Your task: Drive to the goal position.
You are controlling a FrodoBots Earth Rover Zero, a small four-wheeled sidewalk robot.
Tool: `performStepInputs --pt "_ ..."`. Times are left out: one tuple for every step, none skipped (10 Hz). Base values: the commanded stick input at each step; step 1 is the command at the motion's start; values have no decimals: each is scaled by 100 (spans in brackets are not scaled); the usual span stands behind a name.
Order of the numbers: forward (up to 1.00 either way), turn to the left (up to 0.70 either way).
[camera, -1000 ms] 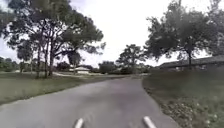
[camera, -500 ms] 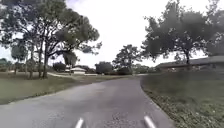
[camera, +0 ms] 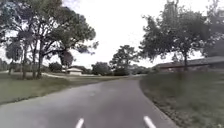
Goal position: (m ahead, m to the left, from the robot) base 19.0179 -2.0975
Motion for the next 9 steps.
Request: performStepInputs --pt "69 3" --pt "69 3" --pt "69 3" --pt "69 3" --pt "69 3" --pt "69 3" --pt "69 3" --pt "69 3" --pt "69 3"
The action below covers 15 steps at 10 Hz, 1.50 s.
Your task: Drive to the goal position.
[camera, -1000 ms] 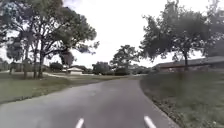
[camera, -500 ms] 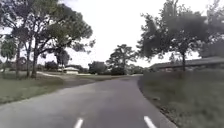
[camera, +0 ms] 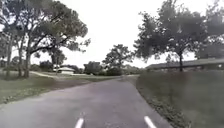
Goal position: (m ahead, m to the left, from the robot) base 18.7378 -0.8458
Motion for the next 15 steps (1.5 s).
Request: performStepInputs --pt "69 3" --pt "69 3" --pt "69 3" --pt "69 3" --pt "69 3" --pt "69 3" --pt "69 3" --pt "69 3" --pt "69 3" --pt "69 34" --pt "69 24" --pt "69 13" --pt "69 7" --pt "69 3" --pt "69 3"
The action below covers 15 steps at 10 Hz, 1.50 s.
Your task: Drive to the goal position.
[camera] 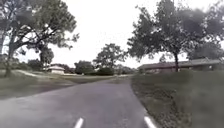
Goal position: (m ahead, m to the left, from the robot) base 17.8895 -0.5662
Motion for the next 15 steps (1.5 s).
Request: performStepInputs --pt "69 3" --pt "69 3" --pt "69 3" --pt "69 3" --pt "69 3" --pt "69 3" --pt "69 3" --pt "69 3" --pt "69 3" --pt "69 3" --pt "69 3" --pt "69 3" --pt "69 3" --pt "69 3" --pt "69 3"
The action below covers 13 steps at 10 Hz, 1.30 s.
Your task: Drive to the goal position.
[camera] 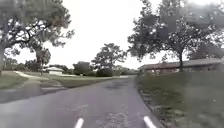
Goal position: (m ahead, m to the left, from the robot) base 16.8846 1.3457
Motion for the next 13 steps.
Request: performStepInputs --pt "69 3" --pt "69 3" --pt "69 3" --pt "69 34" --pt "69 34" --pt "69 21" --pt "69 4" --pt "69 3" --pt "69 3" --pt "69 3" --pt "69 3" --pt "69 3" --pt "69 3"
